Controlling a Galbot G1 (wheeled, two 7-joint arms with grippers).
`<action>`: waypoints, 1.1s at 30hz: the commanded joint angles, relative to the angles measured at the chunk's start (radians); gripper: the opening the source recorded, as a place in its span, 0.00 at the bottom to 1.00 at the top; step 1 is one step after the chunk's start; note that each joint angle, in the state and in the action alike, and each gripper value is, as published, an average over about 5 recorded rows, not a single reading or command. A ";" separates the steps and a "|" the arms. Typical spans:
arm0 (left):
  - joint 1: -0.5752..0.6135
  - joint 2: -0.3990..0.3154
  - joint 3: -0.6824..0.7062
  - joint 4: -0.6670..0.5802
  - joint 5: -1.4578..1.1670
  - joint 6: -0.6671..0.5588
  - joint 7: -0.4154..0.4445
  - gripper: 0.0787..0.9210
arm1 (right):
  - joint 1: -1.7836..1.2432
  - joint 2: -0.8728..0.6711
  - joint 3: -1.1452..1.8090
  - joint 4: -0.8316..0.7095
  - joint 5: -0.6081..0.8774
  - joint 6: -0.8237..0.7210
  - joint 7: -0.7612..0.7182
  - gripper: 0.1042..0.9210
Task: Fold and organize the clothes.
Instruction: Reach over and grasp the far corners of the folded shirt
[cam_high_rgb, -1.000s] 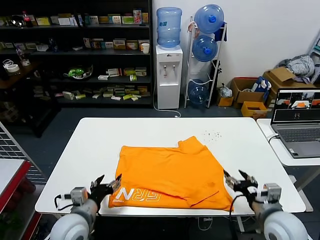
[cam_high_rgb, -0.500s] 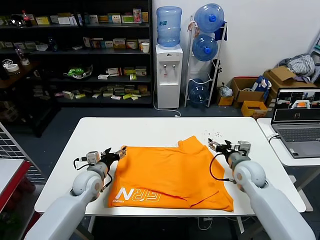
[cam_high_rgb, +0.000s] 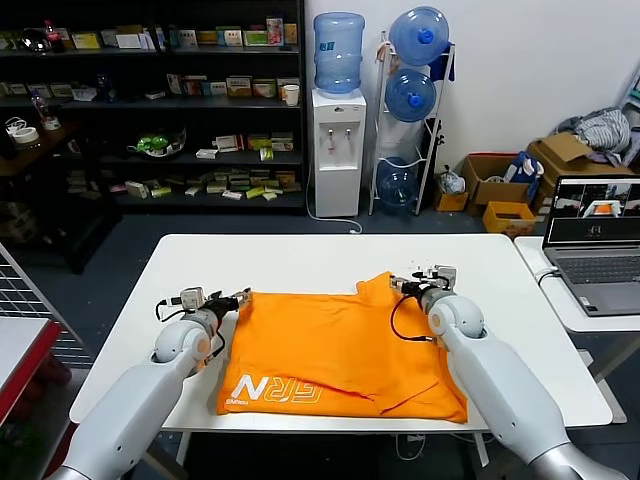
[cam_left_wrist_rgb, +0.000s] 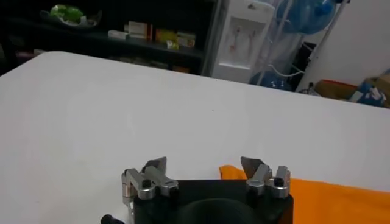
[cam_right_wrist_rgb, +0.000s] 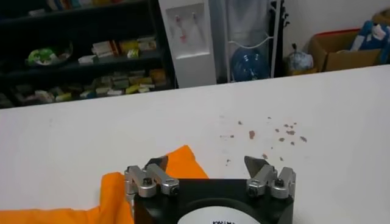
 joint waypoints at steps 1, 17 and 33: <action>-0.049 -0.005 0.029 0.060 -0.004 0.019 0.019 0.88 | 0.050 0.039 -0.030 -0.088 -0.016 -0.014 -0.019 0.88; -0.018 0.009 0.053 0.019 0.002 0.036 0.021 0.82 | 0.047 0.044 -0.042 -0.086 -0.006 -0.034 -0.027 0.61; -0.021 0.000 0.063 0.023 0.007 0.031 0.026 0.26 | 0.031 0.035 -0.040 -0.057 0.004 -0.006 -0.035 0.06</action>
